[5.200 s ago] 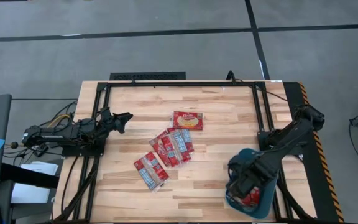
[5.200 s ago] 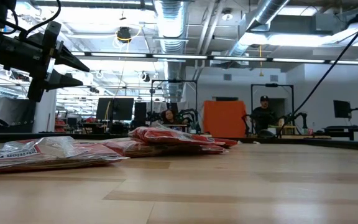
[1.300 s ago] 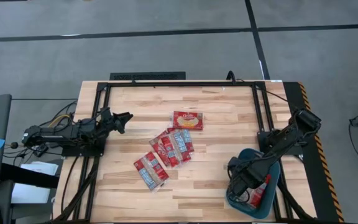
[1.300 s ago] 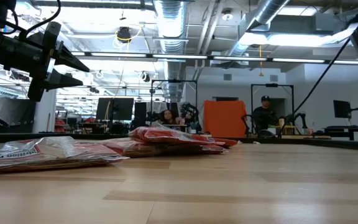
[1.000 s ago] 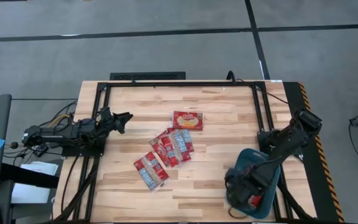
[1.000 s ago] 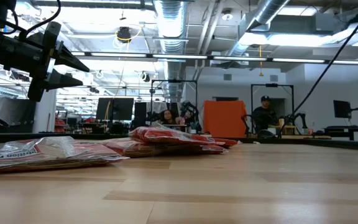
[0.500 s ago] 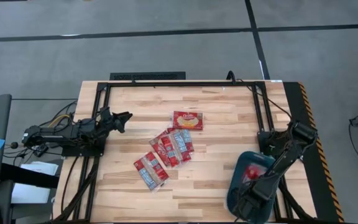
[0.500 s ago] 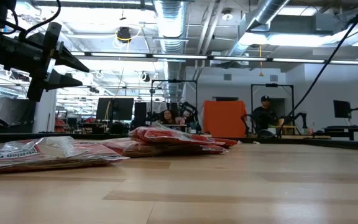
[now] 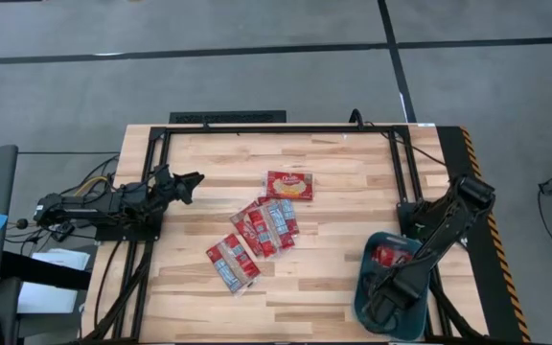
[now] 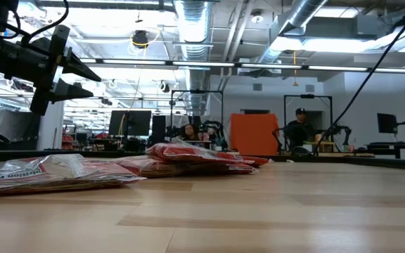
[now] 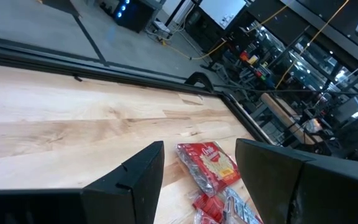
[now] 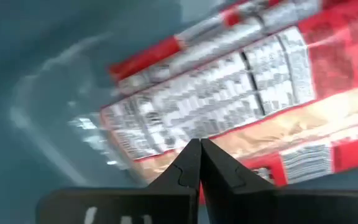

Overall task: Sort popcorn bags into baskets
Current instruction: Put the popcorn bag into the blue bin

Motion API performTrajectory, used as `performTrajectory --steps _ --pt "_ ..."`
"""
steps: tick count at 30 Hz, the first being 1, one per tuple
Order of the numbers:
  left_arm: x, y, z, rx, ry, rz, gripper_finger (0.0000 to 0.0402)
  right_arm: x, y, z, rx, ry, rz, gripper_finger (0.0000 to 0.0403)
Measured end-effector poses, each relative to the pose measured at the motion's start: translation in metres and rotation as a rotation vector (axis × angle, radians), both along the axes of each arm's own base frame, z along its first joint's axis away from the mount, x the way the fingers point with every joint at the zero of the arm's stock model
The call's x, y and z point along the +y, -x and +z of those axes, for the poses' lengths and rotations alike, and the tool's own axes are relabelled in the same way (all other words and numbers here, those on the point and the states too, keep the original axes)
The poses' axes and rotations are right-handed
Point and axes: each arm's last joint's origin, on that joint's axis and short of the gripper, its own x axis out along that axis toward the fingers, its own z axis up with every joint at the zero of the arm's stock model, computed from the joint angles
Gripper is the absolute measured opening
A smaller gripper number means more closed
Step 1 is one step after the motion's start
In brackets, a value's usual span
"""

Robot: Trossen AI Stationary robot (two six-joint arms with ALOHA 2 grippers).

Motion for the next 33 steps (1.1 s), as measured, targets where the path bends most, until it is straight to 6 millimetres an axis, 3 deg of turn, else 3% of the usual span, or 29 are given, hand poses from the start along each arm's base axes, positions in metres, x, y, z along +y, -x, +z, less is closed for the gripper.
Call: performTrajectory --steps 7,19,28,33 --pt "0.0 0.0 0.0 0.001 -0.001 -0.004 0.0187 0.011 -0.015 0.011 -0.25 -0.137 0.101 0.0018" --pt "0.0 0.0 0.0 0.004 -0.005 0.01 0.0187 -0.016 -0.024 0.003 -0.138 0.017 0.15 0.0034" --pt "0.0 0.0 0.0 0.004 -0.005 -0.001 0.0187 -0.002 -0.014 0.006 -0.1 -0.09 0.126 0.0014" --pt "0.0 0.0 0.0 0.004 -0.005 -0.001 0.0187 0.001 0.002 0.004 -0.013 -0.028 0.098 0.0024"
